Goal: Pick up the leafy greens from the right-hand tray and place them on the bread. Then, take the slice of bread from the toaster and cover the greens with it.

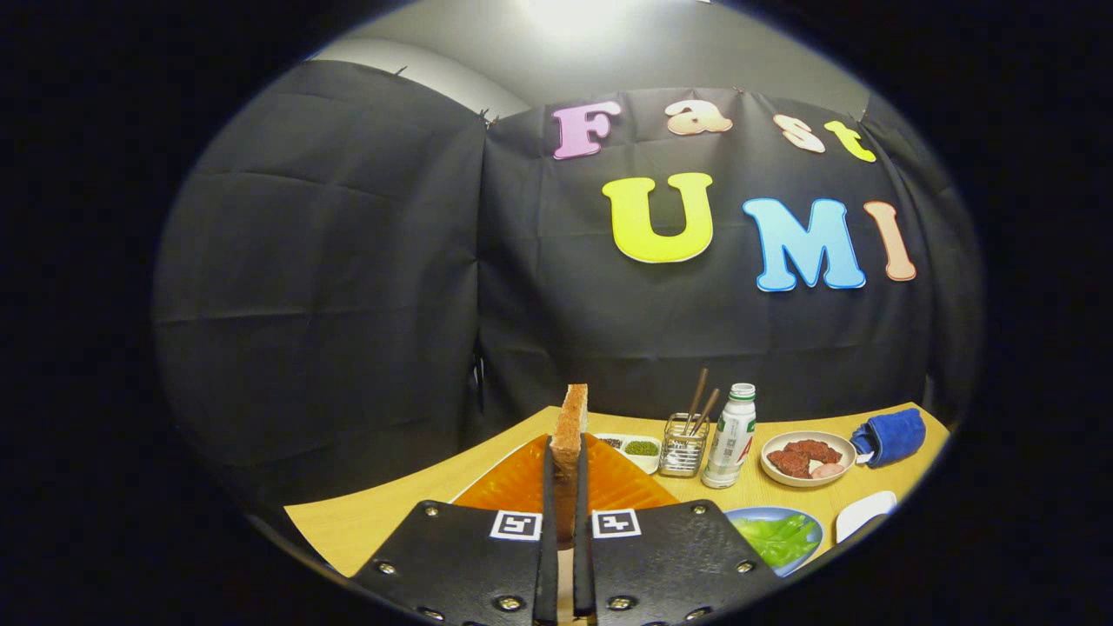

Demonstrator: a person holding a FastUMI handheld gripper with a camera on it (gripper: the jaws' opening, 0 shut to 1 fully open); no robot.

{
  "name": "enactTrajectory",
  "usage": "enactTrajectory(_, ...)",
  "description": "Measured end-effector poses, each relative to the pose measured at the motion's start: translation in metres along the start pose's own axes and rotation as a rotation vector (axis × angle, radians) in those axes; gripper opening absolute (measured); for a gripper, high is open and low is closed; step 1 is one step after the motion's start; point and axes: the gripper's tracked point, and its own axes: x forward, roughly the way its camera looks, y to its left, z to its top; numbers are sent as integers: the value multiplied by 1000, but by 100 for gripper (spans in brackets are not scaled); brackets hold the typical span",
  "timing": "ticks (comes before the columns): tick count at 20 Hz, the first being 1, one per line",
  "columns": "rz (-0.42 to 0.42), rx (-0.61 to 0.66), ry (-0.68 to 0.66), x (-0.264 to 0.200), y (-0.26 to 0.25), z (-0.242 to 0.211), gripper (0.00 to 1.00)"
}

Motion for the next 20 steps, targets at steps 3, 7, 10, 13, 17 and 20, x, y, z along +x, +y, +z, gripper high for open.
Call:
enactTrajectory(3, 5, 11, -18, -12, -9, 19, 7)
enactTrajectory(7, -14, 14, -39, -27, -28, 29, 7)
enactTrajectory(10, -17, 29, -26, -40, -47, 20, 7)
enactTrajectory(13, -40, 44, -7, -56, -70, 10, 7)
enactTrajectory(17, -85, 61, -4, -68, -100, -2, 7)
enactTrajectory(20, -117, 72, 2, -76, -118, -13, 7)
